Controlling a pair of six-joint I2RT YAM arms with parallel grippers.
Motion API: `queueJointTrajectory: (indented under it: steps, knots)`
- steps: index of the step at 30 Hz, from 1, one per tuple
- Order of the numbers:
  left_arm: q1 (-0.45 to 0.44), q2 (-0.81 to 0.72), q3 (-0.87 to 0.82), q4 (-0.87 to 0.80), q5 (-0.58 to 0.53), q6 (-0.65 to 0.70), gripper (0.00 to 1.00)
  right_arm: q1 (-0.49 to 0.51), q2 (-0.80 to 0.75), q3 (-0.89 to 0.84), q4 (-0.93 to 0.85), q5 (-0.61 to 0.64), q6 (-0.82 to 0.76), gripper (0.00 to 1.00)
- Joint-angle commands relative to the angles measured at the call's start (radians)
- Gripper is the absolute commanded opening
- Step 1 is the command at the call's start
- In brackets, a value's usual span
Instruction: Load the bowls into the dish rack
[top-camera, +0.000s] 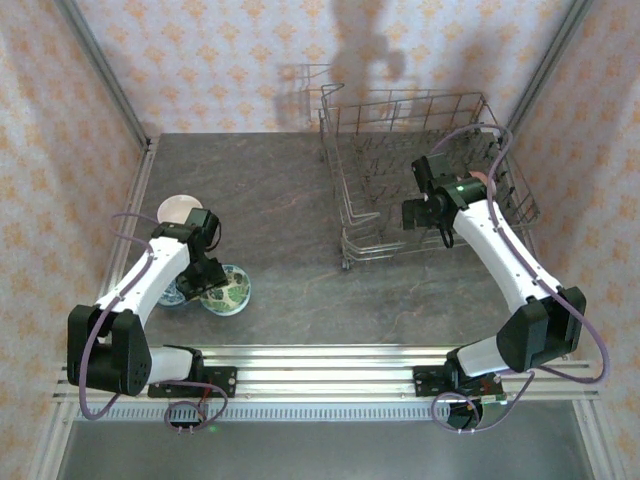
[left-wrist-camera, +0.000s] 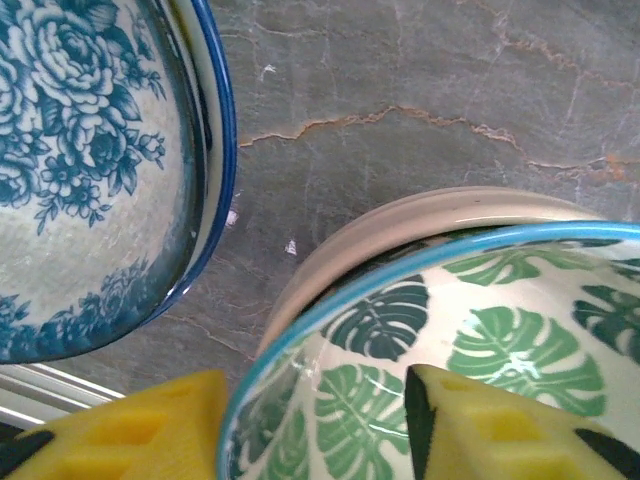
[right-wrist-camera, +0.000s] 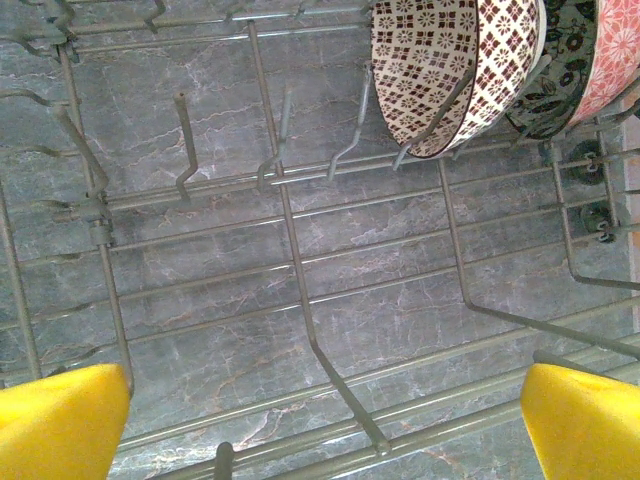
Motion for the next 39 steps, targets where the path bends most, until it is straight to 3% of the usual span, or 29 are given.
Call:
queueJointTrajectory:
  steps: [1,8,13,23,27,35,39]
  knots:
    - [0.009,-0.011,-0.018,0.039,0.057,-0.001,0.44,0.003,-0.041,-0.023,0.000,-0.008,0.017,1.00]
    - [0.006,-0.028,-0.030,0.084,0.125,-0.020,0.29,0.004,-0.069,-0.039,0.002,-0.004,0.020,0.99]
    - [-0.003,-0.048,-0.019,0.079,0.135,-0.018,0.27,0.003,-0.074,-0.042,0.002,-0.011,0.024,1.00]
    - [-0.043,-0.058,-0.014,0.080,0.129,-0.030,0.34,0.003,-0.081,-0.042,-0.004,-0.025,0.034,0.99]
    - [-0.054,-0.087,-0.010,0.078,0.125,-0.043,0.21,0.003,-0.087,-0.045,-0.005,-0.026,0.040,0.99]
    - [-0.059,-0.116,-0.015,0.077,0.120,-0.055,0.20,0.005,-0.081,-0.048,-0.001,-0.051,0.049,0.99]
    - [-0.061,-0.116,-0.017,0.079,0.130,-0.056,0.14,0.005,-0.081,-0.049,-0.001,-0.050,0.047,0.99]
